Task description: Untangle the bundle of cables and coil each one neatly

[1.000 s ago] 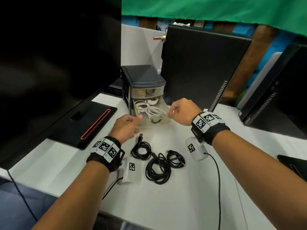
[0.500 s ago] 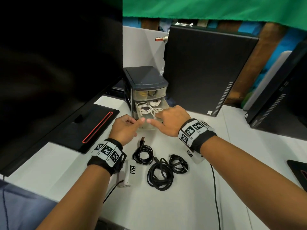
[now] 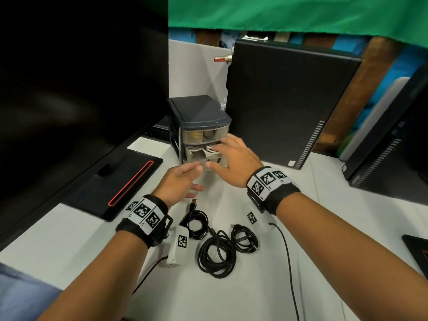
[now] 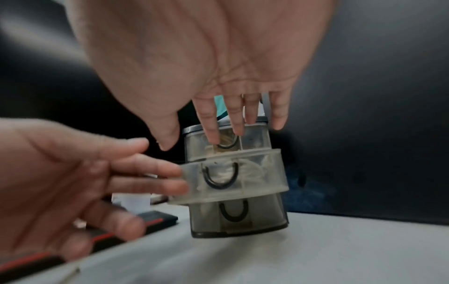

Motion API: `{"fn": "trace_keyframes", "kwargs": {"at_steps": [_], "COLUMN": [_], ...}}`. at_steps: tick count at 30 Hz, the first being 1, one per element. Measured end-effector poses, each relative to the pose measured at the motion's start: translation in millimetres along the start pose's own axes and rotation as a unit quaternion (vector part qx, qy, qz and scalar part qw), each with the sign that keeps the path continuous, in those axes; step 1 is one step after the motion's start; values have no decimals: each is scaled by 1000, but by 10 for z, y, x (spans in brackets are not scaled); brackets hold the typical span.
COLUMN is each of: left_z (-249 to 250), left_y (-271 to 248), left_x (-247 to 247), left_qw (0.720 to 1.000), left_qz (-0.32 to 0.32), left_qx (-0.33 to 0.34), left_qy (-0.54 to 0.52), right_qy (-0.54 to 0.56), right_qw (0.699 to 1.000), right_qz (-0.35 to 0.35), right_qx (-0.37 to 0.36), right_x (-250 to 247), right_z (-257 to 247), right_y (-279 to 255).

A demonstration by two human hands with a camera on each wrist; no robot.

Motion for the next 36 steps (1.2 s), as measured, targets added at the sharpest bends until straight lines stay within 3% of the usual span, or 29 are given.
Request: {"fn": "trace_keyframes", "kwargs": {"at_steps": [5, 9, 13, 16, 19, 23, 28, 33, 36], "left_z": [46, -1, 23, -9, -28, -67, -94, -36, 91], "left_y": [177, 268, 335, 400, 486, 639, 737, 783, 654], "left_x": [36, 22, -115, -9, 206, 373, 419, 365, 444], "left_qw": [1000, 999, 990, 982, 949, 879, 824, 837, 831], "left_qz": [-3, -2, 78, 39, -26, -50, -46, -3, -17], "left_qx": [-25, -28, 5, -23, -53, -88, -133, -118, -83], "left_qy": [10, 42, 117, 183, 310, 466, 548, 534, 549], "right_qy": [64, 76, 167, 190, 163, 124, 98, 67, 54], "right_qw": [997, 996, 978, 959, 949, 939, 941, 961, 967], "right_qz": [46, 19, -92, -196, -260, -313, -322, -266, -249], "right_qx": [23, 40, 80, 77, 69, 67, 37, 21, 6], "right_x": [-56, 18, 160, 280, 293, 300, 343, 465, 532], "right_z": [124, 234, 351, 322, 236, 139, 76, 117, 119], "right_y": [-52, -210, -481, -784, -1068, -1338, -1518, -1508, -1493]}}
Point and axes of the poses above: each hand's wrist, its own y-axis towards the middle knuckle, its own x-axis out of the palm, z = x × y, the point moved 8 cm from there along y, towards the middle knuckle, and after that the axes turned 2 degrees about -x, right-handed, at the moved point
